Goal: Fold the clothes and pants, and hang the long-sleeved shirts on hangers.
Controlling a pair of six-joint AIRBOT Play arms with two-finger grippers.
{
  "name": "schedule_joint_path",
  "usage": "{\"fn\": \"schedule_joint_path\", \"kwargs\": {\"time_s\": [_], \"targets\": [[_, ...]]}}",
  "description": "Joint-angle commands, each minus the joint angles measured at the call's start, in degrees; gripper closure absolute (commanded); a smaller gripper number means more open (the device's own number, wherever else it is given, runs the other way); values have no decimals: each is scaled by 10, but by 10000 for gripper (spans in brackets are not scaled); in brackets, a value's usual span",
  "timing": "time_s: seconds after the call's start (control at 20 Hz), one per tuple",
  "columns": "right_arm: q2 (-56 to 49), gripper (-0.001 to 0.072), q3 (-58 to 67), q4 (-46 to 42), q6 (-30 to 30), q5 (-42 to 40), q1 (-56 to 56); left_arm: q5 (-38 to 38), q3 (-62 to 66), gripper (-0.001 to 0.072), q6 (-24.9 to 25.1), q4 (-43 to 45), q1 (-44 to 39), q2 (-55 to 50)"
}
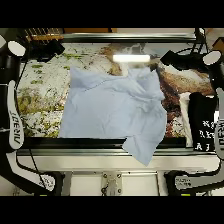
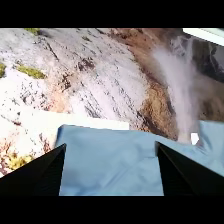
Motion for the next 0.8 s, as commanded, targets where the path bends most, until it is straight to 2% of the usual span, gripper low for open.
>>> {"fn": "schedule_joint_path", "kwargs": {"time_s": [0.0, 0.15, 0.2, 0.35, 0.55, 0.75], "targets": [[4, 87, 0, 0, -1, 0, -32, -84, 60, 113, -20, 1, 15, -48], [68, 97, -44, -10, -40, 119, -87, -122, -44, 113, -10, 2, 39, 28], [99, 147, -90, -26, -44, 156, -106, -116, -112, 114, -5, 3, 39, 67], [201, 155, -284, -67, -38, 218, -163, -99, -331, 113, -5, 14, 26, 183], [291, 154, -516, -64, -39, 233, -233, -96, -541, 113, -5, 13, -8, 282], [285, 155, -610, -37, -53, 212, -226, -69, -634, 113, -6, 9, -37, 341]]}}
